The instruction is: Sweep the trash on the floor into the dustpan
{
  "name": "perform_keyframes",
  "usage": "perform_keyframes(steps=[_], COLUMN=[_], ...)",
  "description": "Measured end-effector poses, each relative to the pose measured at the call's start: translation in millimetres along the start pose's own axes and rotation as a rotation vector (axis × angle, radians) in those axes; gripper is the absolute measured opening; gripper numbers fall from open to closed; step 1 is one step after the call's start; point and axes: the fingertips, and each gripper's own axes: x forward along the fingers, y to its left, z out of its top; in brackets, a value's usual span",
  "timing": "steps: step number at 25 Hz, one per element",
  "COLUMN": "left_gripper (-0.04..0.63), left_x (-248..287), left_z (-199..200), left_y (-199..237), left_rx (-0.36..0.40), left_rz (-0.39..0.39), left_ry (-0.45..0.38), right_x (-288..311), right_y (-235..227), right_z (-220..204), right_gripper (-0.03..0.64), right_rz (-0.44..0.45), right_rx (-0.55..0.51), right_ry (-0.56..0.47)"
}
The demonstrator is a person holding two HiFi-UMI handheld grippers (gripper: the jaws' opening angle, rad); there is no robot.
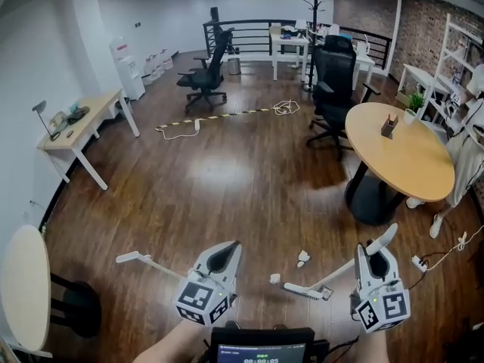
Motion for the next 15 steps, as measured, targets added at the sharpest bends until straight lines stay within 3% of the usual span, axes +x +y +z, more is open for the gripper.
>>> perform_keyframes(steps=[9,15], left_gripper=[0.002,0.002], left_x=[-19,3], left_z=[-20,-49], left_y=[113,151], left_rx=[-0.028,-0.048], left_rz=[-0.035,-0.019], left_ry=[-0.033,0.007], right_x=[59,93], right_y=[66,69], right_z=[-22,-55], right_gripper=[0.118,0.118], right_rz=[-0.090,-0.120], right_rx=[-0.028,-0.032], right_ry=[0.010,0.045])
